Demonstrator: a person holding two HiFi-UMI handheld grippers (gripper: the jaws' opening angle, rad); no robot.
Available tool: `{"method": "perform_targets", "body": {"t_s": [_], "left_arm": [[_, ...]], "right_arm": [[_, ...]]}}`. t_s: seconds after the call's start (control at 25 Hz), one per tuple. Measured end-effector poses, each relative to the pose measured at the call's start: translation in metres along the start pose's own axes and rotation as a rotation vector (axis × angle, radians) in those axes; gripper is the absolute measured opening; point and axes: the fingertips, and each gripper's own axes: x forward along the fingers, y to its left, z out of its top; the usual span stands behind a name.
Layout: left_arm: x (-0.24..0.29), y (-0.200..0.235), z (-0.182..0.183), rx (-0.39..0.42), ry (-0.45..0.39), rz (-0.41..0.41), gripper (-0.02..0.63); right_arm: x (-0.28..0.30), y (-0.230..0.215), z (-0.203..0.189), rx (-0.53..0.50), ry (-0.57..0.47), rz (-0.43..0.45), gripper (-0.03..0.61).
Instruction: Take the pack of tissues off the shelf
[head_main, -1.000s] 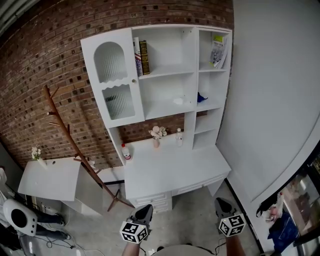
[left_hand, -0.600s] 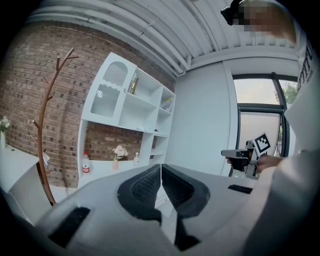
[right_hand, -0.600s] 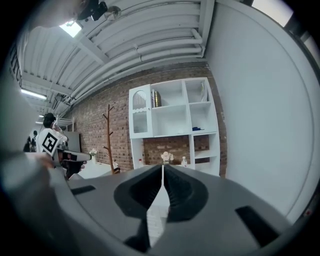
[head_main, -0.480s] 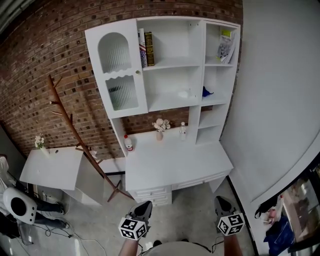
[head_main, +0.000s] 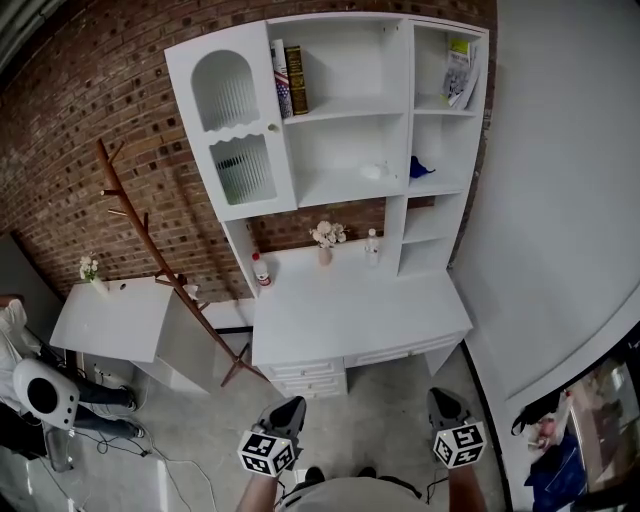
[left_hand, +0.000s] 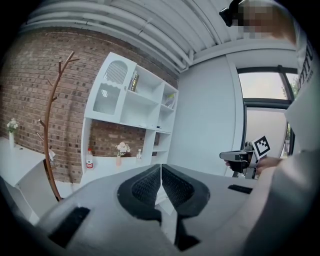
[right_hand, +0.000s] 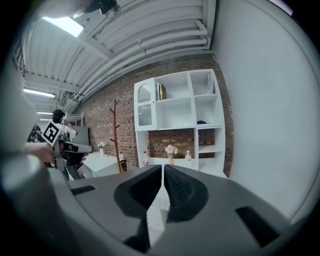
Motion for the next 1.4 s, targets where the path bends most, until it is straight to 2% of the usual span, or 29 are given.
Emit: {"method": "perform_targets", "body": {"t_s": [0.36, 0.68, 1.04, 1.4], "left_arm": [[0.011, -0.032, -0.01, -0.011, 0.015, 0.019, 0.026], [0.028, -0.035, -0.011, -0.005, 0.022, 0.011, 0.026], [0.061, -0.005, -0.001, 0.003, 0.012, -0.026, 0.026], [0.116, 0.046, 0.022, -0.004, -0.008, -0.076, 0.026]], "right_arm": [[-0.007, -0.021, -0.016, 0.006, 0.022, 0.041, 0.034], [0.0, -0.036, -0.019, 0.01, 0.024, 0.04, 0.034], [0.033, -0.034, -0.01, -0.02, 0.031, 0.022, 0.034], [0.087, -0.054, 0.028, -0.034, 0.008, -0.048, 0.034]]}}
